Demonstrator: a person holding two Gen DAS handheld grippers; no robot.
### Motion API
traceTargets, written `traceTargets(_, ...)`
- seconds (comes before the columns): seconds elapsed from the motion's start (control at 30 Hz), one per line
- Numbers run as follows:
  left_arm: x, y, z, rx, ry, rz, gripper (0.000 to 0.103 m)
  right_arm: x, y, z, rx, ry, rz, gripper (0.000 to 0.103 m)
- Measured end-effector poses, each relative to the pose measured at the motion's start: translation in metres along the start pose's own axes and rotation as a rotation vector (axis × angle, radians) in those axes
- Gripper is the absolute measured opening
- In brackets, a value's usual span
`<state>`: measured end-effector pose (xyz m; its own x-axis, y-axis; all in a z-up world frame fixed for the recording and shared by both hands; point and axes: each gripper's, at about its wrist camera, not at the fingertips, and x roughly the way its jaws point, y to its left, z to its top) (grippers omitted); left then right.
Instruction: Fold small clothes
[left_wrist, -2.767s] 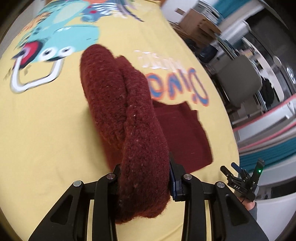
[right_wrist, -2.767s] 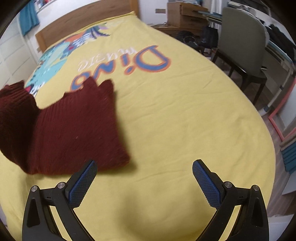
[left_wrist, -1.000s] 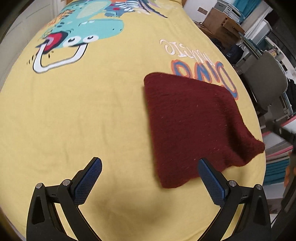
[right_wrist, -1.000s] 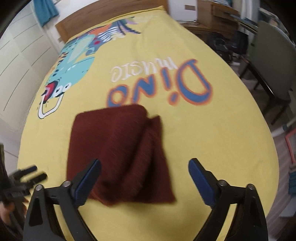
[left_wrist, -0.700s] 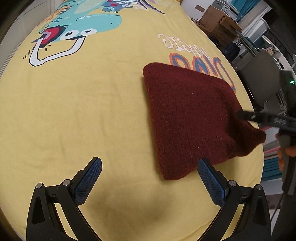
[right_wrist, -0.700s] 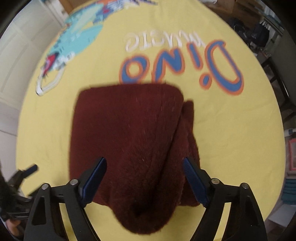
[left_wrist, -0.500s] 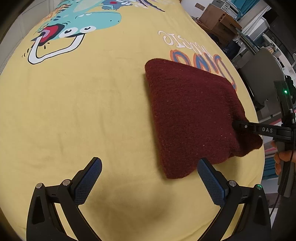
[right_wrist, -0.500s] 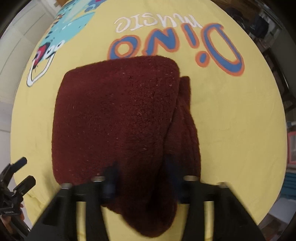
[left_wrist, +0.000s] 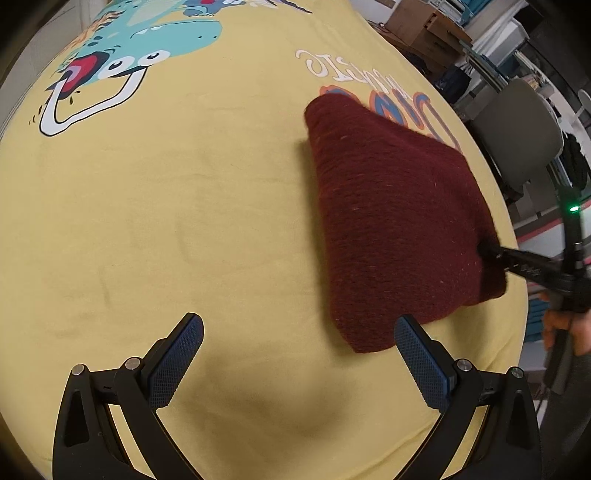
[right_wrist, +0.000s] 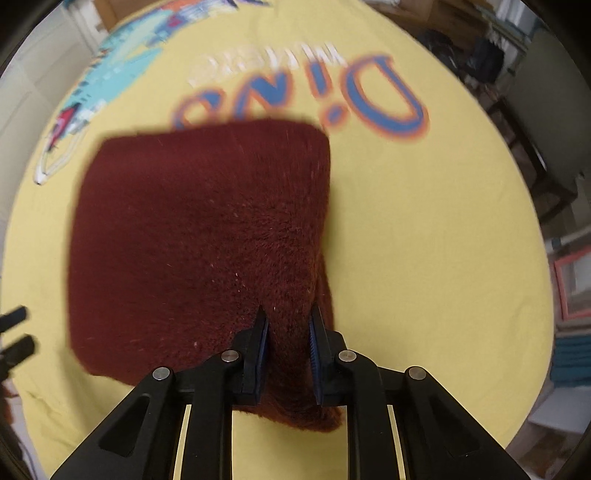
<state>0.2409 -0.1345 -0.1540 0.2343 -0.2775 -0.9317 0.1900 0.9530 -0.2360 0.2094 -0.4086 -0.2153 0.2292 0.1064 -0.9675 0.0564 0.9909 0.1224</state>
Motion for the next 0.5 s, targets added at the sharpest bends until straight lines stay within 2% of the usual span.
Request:
traceTargets(0.07,0.001,-0.001,-0.001,0.004,0.006,0.005,0.102,0.005,-0.011,-0.001,0.056,-0.013,0.036,0.026)
traceTargets(0.17,0.003,-0.001,-0.001,-0.001,0.01,0.007,0.102,-0.001,-0.018,0.0,0.092,-0.036,0.054,0.064)
traceTargets(0.2,0.003,-0.001,0.0,-0.002,0.011,0.009,0.102,-0.004,-0.019,0.002,0.092,-0.041,0.063,0.07)
traceTargets(0.27,0.004,-0.002,0.0,-0.002,0.011,0.008,0.102,-0.009,-0.019,0.004,0.097,-0.041,0.098,0.071)
traceTargets(0.43,0.007,-0.008,0.007,0.007,0.022,0.001,0.102,-0.03,-0.009,0.008,0.062,-0.089,0.095,0.079)
traceTargets(0.5,0.007,-0.011,0.013,0.017,0.016,-0.001,0.102,-0.038,-0.007,0.011,0.05,-0.11,0.119,0.085)
